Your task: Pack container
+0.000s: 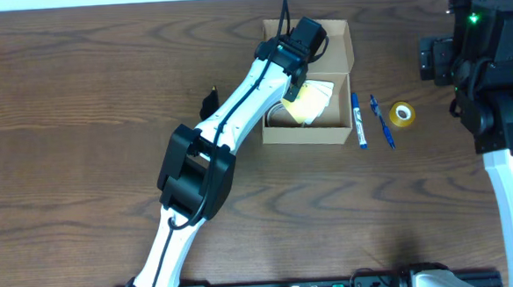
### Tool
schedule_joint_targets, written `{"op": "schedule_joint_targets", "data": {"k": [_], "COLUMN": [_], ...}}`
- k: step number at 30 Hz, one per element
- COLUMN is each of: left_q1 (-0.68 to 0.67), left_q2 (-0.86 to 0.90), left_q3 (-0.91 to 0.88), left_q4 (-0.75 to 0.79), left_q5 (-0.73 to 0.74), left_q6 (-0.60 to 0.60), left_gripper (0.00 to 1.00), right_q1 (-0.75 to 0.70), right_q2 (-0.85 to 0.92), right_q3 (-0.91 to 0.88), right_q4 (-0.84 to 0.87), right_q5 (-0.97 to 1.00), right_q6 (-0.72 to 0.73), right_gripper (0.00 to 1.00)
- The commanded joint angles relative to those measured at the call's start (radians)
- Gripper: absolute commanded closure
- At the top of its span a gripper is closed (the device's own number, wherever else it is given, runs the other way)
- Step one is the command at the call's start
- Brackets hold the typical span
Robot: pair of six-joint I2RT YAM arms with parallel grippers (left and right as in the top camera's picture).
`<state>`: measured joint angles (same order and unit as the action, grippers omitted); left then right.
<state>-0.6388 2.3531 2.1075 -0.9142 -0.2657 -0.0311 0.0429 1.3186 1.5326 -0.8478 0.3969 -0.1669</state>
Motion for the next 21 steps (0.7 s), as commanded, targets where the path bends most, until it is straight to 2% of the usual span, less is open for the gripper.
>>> {"op": "schedule_joint_targets", "data": {"k": [1,10,21], "left_q1": [0.001,-0.032,-0.054], "left_q2": [0.009,0.009,0.047], "left_q3": [-0.007,-0.011,-0.02], "left_q4": [0.005,0.012,0.082], "left_q5": [-0.029,0.053,0.048], "left_q6": [-0.082,-0.194,-0.194], "left_gripper": [0.94,0.94,0.94], "right_q1": [-0.004,-0.004,-0.003], "right_q2": [0.001,0.001,-0.042], "right_q3": [0.019,0.019,0.019], "right_q4": [-0.002,-0.003,-0.009], "right_q5": [0.002,0.002,0.002], "right_q6": [-0.014,-0.014,-0.014], "right_gripper": [0.01,0.01,0.01]}}
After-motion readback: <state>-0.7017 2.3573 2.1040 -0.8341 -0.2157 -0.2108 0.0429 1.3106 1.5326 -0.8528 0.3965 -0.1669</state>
